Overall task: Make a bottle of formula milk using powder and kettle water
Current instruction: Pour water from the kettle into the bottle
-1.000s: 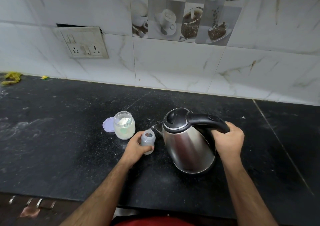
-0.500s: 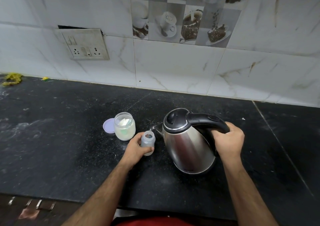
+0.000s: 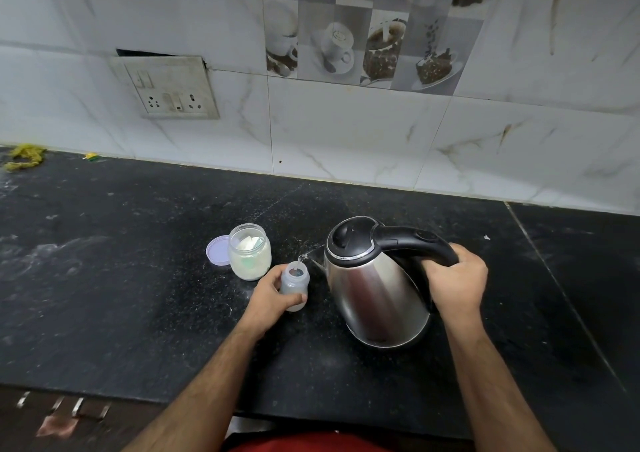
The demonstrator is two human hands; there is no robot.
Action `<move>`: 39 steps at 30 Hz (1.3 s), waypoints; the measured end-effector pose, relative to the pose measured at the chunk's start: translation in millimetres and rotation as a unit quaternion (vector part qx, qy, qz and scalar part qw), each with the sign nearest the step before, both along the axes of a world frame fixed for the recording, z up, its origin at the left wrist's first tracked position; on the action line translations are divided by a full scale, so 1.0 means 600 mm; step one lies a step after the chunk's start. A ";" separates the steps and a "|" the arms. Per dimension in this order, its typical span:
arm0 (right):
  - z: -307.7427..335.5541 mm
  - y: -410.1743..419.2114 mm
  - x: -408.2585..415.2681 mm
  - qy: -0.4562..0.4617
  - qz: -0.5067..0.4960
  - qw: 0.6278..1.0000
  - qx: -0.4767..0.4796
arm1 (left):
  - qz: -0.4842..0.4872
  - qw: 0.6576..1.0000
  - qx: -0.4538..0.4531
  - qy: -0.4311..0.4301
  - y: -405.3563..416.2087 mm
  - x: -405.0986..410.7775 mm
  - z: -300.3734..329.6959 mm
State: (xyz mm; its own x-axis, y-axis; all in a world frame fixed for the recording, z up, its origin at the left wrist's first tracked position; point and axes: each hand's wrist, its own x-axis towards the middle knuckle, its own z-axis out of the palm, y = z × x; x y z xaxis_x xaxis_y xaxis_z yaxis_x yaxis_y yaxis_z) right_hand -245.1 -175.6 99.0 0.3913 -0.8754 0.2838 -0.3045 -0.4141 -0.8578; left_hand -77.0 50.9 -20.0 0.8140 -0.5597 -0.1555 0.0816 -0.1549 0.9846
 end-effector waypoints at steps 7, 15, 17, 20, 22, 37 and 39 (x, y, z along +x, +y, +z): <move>0.002 0.003 0.000 0.004 -0.001 1.000 0.001 | -0.004 1.000 0.006 -0.004 0.002 0.001 -0.001; 0.000 0.004 -0.001 0.005 -0.001 1.000 0.003 | -0.007 1.000 0.005 -0.009 0.005 0.001 0.000; -0.001 0.004 0.000 0.006 -0.001 1.000 0.003 | -0.005 1.000 0.003 -0.007 0.005 0.002 0.001; -0.001 0.003 0.000 0.009 -0.002 1.000 0.003 | -0.004 1.000 0.003 -0.009 0.005 0.001 0.002; 0.000 0.003 0.000 0.009 -0.002 1.000 0.004 | -0.005 1.000 0.003 -0.008 0.004 0.001 0.002; -0.004 0.001 0.005 0.012 -0.006 1.000 0.005 | -0.003 1.000 -0.002 -0.003 -0.001 -0.003 0.011; -0.003 0.001 0.006 0.017 -0.006 1.000 0.002 | -0.003 1.000 -0.004 -0.002 -0.002 -0.003 0.012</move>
State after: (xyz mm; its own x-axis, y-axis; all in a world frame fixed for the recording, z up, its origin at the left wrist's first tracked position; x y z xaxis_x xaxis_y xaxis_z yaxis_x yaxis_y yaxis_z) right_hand -241.6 -174.8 97.0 0.3899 -0.8813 0.2669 -0.3393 -0.4069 -0.8481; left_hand -79.1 49.8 -12.6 0.8110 -0.5662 -0.1469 0.0761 -0.1469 0.9862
